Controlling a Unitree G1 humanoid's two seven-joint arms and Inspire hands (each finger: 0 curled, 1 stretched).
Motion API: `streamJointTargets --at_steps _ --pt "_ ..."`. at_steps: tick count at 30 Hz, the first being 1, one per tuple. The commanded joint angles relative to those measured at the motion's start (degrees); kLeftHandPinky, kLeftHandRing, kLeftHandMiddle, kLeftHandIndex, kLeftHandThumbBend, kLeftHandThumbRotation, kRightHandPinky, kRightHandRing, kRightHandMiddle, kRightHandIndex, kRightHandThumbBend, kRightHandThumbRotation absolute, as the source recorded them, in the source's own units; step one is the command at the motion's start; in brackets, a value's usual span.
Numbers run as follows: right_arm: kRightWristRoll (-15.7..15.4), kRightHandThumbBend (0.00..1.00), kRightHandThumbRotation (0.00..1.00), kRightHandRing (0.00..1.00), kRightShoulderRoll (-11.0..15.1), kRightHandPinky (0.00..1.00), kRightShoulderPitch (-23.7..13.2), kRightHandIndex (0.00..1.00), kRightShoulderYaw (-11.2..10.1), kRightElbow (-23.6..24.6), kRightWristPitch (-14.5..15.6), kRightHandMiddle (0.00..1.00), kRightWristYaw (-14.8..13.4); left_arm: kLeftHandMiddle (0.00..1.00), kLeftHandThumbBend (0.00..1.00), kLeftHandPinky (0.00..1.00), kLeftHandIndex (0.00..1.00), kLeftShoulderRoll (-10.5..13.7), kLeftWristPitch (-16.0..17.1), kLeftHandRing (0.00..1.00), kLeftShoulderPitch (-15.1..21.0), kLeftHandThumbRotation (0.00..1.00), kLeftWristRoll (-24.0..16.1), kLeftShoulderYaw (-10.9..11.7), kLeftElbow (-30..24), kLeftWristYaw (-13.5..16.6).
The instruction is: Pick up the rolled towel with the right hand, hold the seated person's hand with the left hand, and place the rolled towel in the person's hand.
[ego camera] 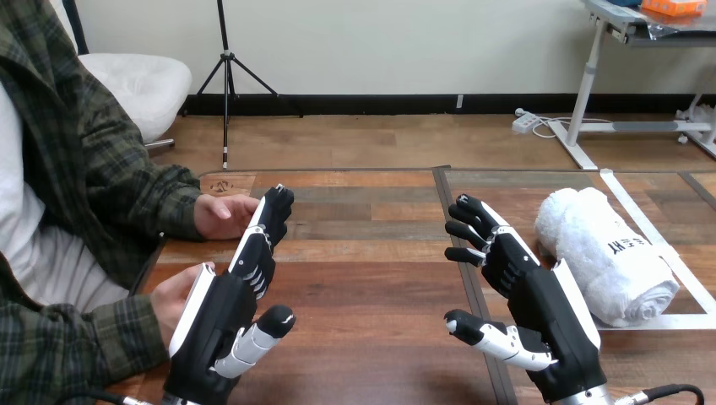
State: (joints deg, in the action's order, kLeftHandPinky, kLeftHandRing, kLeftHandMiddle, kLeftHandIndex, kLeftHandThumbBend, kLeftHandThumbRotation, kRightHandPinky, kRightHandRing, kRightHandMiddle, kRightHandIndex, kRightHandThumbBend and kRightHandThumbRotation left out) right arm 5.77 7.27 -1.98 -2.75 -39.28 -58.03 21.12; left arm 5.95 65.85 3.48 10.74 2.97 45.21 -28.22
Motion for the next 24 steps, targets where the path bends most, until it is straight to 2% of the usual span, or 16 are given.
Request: streamJointTargets --at_steps 1,24 --pt "0.5 1.0 0.55 0.89 0.87 0.79 -2.99 0.92 0.15 2.87 -0.25 0.91 0.01 1.0 1.0 1.0 1.0 0.62 1.42 1.0 3.2 0.87 0.15 -0.41 -1.09 -0.2" --pt "-0.3 1.0 0.55 0.88 1.62 0.78 -3.45 0.91 -0.48 6.06 0.32 0.9 -1.24 1.0 1.0 1.0 1.0 0.64 0.4 1.0 2.69 0.87 0.0 -0.69 -2.15 -0.2"
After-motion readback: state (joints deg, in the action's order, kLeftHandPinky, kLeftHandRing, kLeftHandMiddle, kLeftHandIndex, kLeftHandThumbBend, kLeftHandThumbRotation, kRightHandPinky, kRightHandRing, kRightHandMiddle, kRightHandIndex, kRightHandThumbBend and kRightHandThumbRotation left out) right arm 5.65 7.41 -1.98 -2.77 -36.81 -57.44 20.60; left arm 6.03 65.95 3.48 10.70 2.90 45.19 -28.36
